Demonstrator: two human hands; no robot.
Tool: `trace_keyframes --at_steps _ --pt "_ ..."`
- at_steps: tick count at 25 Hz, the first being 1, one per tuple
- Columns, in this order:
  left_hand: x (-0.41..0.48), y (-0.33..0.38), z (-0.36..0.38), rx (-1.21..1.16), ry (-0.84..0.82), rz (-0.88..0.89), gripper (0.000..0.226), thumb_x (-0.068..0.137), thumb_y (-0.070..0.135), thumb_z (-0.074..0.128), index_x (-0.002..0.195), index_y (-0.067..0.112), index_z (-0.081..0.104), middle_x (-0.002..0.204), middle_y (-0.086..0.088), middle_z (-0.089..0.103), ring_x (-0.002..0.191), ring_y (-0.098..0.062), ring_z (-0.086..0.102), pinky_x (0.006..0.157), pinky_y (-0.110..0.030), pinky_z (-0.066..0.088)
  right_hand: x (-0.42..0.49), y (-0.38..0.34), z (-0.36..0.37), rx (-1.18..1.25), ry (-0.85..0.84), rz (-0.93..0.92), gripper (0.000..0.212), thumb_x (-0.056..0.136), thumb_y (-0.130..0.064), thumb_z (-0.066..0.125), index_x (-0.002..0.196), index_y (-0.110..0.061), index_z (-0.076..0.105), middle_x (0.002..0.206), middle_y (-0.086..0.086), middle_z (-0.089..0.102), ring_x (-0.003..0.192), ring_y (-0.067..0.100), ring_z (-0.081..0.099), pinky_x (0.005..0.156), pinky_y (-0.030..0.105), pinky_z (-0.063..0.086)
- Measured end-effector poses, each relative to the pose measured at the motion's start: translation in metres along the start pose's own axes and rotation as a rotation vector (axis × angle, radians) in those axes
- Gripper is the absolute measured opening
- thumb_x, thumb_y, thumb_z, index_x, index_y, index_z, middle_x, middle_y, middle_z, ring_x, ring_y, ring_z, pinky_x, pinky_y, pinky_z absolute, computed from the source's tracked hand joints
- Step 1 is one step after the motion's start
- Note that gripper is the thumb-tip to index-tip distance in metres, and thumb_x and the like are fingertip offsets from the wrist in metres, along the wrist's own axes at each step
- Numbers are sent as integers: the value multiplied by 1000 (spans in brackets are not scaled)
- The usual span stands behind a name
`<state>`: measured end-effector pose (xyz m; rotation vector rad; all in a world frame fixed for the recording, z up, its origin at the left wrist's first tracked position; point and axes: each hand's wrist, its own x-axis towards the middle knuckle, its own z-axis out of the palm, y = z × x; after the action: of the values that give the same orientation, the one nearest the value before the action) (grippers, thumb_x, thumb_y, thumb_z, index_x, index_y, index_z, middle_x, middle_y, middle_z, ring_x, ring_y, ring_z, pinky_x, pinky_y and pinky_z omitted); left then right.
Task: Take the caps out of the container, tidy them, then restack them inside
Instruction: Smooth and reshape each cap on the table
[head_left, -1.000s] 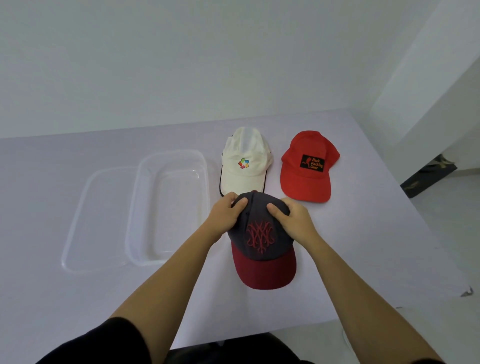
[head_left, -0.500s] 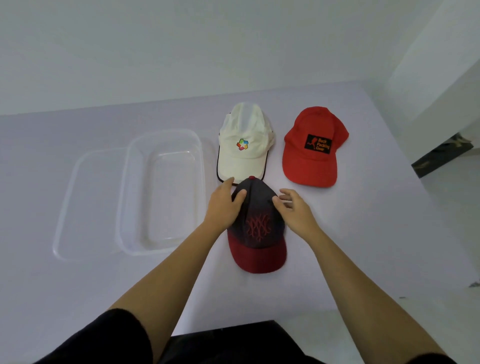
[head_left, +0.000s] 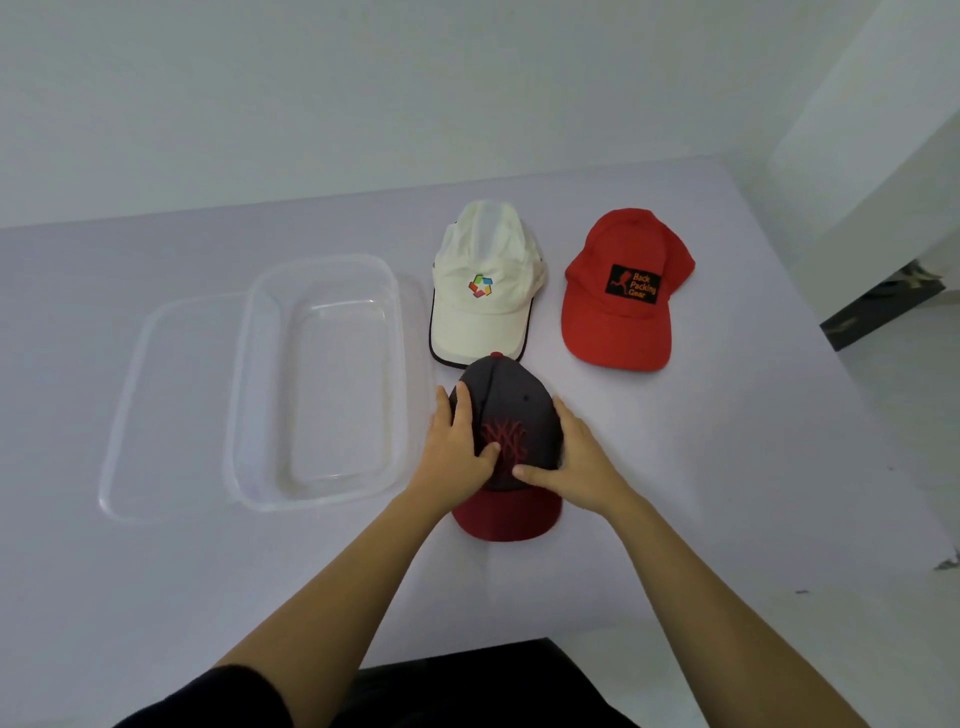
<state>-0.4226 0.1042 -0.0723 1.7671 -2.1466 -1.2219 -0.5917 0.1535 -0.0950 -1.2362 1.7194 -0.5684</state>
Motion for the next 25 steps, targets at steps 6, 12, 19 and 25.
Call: trace_keyframes --at_steps 6,12,19,25 --pt "17 49 -20 62 173 322 73 94 16 47 149 4 1 159 -10 -8 146 -21 -5 113 -21 1 34 13 -62 -139 366 -72 71 88 -25 61 145 -7 23 151 14 27 139 26 27 112 32 22" --pt "99 99 21 354 11 484 68 94 11 39 144 -9 -3 155 -27 -8 145 -37 -7 120 -41 4 90 48 -106 -545 435 8 94 81 -19 68 146 1 3 154 29 1 142 41 8 115 48 19" --pt "152 109 76 432 -46 376 66 99 12 34 146 -2 -12 156 -22 -12 145 -35 -7 117 -40 12 90 64 -90 -550 473 -5 67 96 -16 46 146 3 7 153 27 12 140 39 21 111 44 28" --pt "139 118 83 379 18 353 56 95 17 16 146 -6 8 152 -32 8 142 -45 12 112 -50 24 80 68 -108 -501 534 -4 67 92 -15 50 146 0 15 152 23 23 134 37 34 100 48 41"
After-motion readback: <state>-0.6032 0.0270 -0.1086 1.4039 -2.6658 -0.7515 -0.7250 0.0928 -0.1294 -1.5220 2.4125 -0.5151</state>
